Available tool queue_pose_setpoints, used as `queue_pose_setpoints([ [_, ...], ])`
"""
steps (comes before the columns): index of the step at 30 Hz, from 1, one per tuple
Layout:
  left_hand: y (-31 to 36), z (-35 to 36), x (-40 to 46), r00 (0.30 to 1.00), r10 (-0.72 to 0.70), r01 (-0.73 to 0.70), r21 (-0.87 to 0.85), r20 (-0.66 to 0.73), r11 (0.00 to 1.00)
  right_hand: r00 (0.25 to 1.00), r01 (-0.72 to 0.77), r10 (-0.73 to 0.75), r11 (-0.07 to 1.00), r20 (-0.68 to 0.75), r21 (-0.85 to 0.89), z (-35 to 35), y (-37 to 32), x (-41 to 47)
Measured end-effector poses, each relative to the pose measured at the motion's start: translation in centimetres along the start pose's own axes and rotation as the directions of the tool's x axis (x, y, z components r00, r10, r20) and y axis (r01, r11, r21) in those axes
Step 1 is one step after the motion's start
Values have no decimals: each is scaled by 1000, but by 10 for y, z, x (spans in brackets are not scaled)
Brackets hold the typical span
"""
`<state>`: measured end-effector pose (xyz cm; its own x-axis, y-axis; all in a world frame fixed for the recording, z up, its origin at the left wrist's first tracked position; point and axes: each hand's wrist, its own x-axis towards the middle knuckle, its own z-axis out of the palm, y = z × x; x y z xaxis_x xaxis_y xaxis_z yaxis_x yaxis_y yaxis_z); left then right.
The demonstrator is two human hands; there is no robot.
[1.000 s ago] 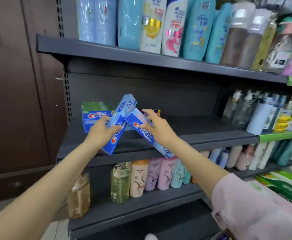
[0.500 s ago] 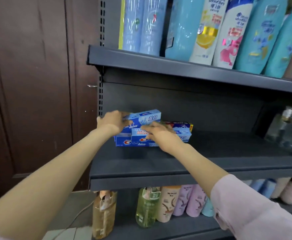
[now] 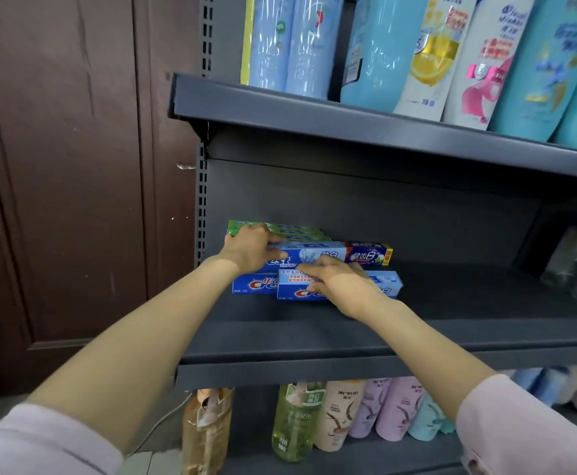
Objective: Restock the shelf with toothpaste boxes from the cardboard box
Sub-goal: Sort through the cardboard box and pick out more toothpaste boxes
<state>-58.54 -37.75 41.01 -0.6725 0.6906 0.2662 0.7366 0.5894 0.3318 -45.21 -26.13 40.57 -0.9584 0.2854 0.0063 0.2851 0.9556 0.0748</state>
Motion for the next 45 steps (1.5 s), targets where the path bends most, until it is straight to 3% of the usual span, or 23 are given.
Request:
queue_pose_setpoints([
  [4, 2, 7, -1, 998, 1, 2, 41, -67, 999, 999, -29, 28, 999, 42, 18, 4, 0, 1],
  [9, 10, 15, -3, 968, -134, 133, -20, -211, 991, 1000, 4, -4, 1000, 31, -8, -2, -3, -2],
  [11, 7, 11, -6, 964, -130, 109, -104, -231, 989, 999, 1, -1, 1000, 32, -4, -6, -3, -3],
  [14, -10, 2, -16, 971, -99, 37, -270, -220, 962, 1000, 21, -21, 1000, 10, 4, -10, -6, -4],
  [18, -36, 0, -30, 975, -73, 37, -174, -208, 984, 997, 74, -74, 997, 15, -31, -13, -22, -2],
  [21, -43, 1, -37, 982, -82, 41, -232, -170, 972, 996, 92, -91, 995, 17, -33, -14, -41, 7],
  [28, -40, -1, -50, 988, -131, 83, -454, -77, 887, 972, 140, -132, 990, -192, 27, 10, -54, 26],
  [32, -43, 3, -53, 995, -90, 75, -324, -31, 943, 940, 120, -67, 983, -335, 140, 22, -46, 28],
  [34, -43, 7, -52, 996, -71, 57, -233, -56, 971, 951, 128, -118, 992, -287, 19, 25, -42, 26],
  [38, -38, 15, -50, 992, -95, 78, -188, -86, 979, 953, 143, -141, 990, -267, -10, 33, -33, 21],
  [42, -25, 14, -55, 984, -154, 147, -76, -92, 986, 954, 202, -180, 977, -240, 71, 32, -26, 18],
  [45, -16, 10, -65, 974, -146, 154, 34, -173, 987, 936, 171, -95, 965, -339, 200, 27, -20, 5],
])
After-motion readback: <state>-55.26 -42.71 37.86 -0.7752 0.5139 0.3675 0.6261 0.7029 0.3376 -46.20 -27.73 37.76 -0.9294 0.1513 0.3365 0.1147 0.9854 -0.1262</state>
